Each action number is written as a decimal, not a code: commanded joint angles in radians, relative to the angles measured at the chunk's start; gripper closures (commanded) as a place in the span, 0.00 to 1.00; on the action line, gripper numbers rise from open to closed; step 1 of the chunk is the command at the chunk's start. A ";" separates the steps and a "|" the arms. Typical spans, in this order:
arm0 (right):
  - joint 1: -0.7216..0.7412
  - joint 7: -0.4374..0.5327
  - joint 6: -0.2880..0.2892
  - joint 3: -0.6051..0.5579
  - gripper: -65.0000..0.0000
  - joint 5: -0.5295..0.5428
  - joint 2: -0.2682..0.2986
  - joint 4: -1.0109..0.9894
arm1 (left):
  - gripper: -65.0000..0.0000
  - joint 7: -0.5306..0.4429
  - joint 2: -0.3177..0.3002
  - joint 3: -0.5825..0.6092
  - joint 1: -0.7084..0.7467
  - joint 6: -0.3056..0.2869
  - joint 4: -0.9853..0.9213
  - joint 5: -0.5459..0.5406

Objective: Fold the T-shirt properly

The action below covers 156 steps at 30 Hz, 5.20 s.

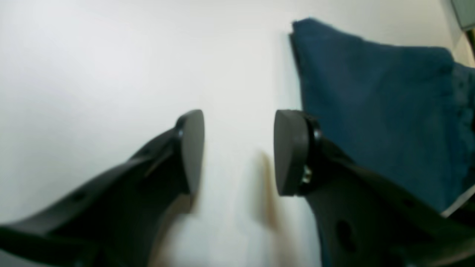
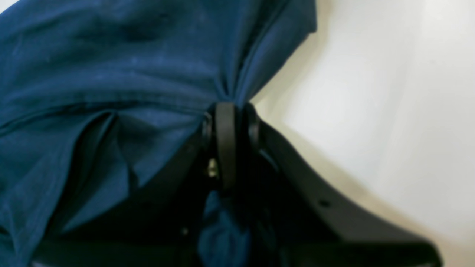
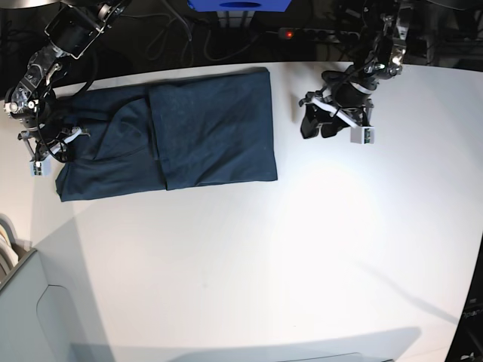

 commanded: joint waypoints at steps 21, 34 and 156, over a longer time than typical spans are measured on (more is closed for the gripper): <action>-0.011 -0.091 0.023 -0.009 1.00 -0.061 -0.006 0.039 | 1.00 -0.017 0.052 -0.003 -0.024 -0.007 -0.063 -0.004; -0.040 -0.133 0.023 -0.033 1.00 -0.061 -0.044 0.250 | 1.00 -0.017 0.084 -0.001 -0.049 -0.010 -0.141 -0.004; -0.270 -0.077 0.023 -0.840 1.00 -0.055 -0.163 0.706 | 1.00 -0.015 0.047 -0.095 -0.026 -0.009 -0.042 -0.013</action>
